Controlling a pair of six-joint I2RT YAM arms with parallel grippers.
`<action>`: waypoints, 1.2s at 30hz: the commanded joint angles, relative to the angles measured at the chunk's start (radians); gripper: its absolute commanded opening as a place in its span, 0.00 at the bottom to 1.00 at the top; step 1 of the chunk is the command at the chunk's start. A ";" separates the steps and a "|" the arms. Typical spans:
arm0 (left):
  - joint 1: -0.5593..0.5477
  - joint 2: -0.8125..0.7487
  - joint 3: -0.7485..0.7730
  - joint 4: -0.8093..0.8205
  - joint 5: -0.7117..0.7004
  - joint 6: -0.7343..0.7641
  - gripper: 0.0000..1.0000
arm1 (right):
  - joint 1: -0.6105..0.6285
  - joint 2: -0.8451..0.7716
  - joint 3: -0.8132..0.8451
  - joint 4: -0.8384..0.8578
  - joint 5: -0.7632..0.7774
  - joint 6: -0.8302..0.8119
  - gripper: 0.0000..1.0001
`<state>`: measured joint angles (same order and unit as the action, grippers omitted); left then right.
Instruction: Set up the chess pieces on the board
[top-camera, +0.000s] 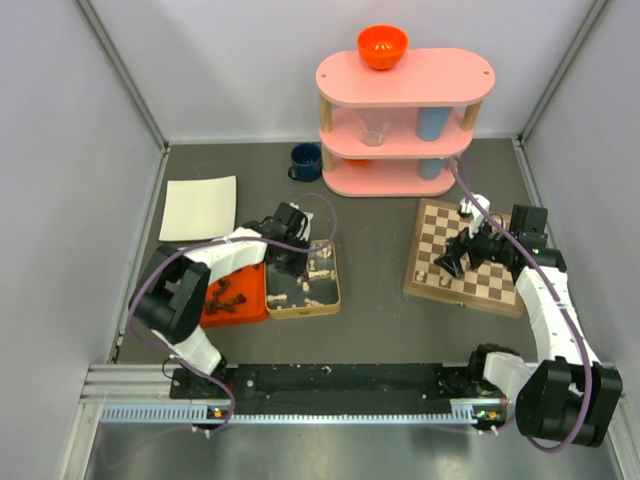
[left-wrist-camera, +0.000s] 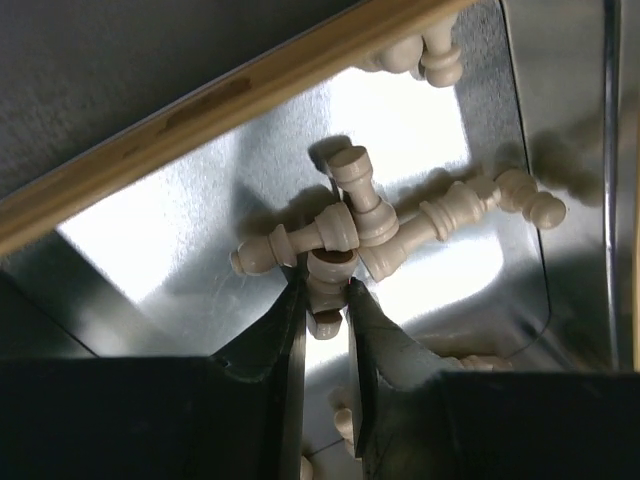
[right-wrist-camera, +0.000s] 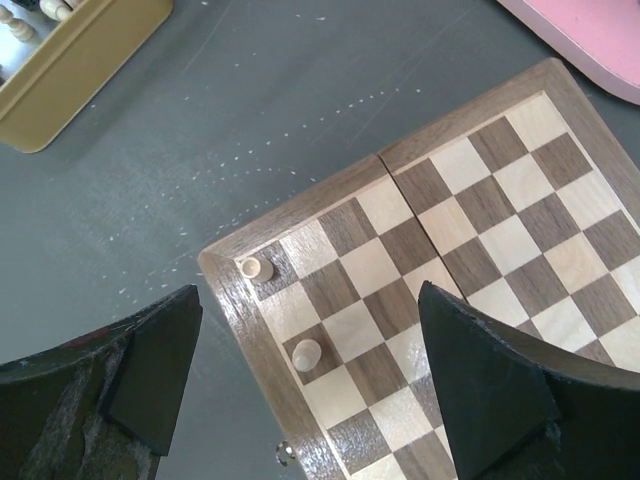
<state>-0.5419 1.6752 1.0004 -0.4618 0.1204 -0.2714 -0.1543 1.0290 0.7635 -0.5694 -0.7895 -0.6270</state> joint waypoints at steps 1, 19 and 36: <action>0.034 -0.124 -0.077 0.116 0.080 -0.104 0.00 | 0.022 -0.020 0.002 0.003 -0.065 -0.019 0.89; 0.204 -0.256 -0.331 0.528 0.519 -0.380 0.00 | 0.303 0.092 0.140 -0.089 -0.254 -0.010 0.89; 0.214 -0.494 -0.643 1.074 0.444 -0.923 0.00 | 0.775 0.394 0.324 0.275 -0.045 0.571 0.86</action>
<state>-0.3344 1.2312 0.4278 0.4057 0.6113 -1.0149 0.5636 1.3720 1.0233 -0.4988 -0.9543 -0.2890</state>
